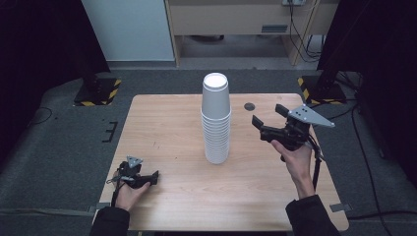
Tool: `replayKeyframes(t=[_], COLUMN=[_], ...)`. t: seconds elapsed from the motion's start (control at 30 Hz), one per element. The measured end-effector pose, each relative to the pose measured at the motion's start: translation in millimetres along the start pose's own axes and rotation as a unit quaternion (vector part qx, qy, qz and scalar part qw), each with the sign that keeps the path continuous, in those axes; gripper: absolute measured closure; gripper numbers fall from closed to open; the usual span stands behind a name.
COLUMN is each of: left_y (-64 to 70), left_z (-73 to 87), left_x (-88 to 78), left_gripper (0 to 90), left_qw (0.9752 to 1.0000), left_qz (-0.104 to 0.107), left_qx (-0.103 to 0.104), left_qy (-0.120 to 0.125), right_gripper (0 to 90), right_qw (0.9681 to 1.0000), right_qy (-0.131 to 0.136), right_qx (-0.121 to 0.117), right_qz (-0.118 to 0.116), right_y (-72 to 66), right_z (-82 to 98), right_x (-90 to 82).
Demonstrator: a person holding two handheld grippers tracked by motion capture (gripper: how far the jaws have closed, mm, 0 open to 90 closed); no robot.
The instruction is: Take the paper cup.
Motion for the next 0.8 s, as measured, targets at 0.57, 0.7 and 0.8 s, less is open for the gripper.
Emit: replayKeyframes(t=[0.57, 0.7, 0.8], left_y=[0.0, 0.0, 0.0], left_z=[0.0, 0.0, 0.0], left_x=[0.0, 0.0, 0.0], left_gripper=[0.0, 0.0, 0.0], left_qw=[1.0, 1.0, 1.0], left_qz=[0.0, 0.0, 0.0], left_qx=[0.0, 0.0, 0.0], left_qy=[0.0, 0.0, 0.0], right_gripper=[8.5, 8.6, 8.5], right_qw=[0.9992, 0.9989, 0.9987], right_qy=[0.01, 0.01, 0.008], right_qx=[-0.013, -0.019, -0.021], right_qz=[-0.035, -0.041, -0.045], right_y=[-26.1, -32.6, -37.2], right_z=[-27.3, -32.9, -36.0], right_x=[22.7, 27.9, 31.7])
Point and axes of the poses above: each handheld gripper's, and its own axes: x roughly forward along the jaws, z roughly out of its underside, y roughly to its right, the point moved 6 cm from there along x, roughly forward along the jaws, and after that the axes turned 7 degrees about -y, right-handed, at the moved point
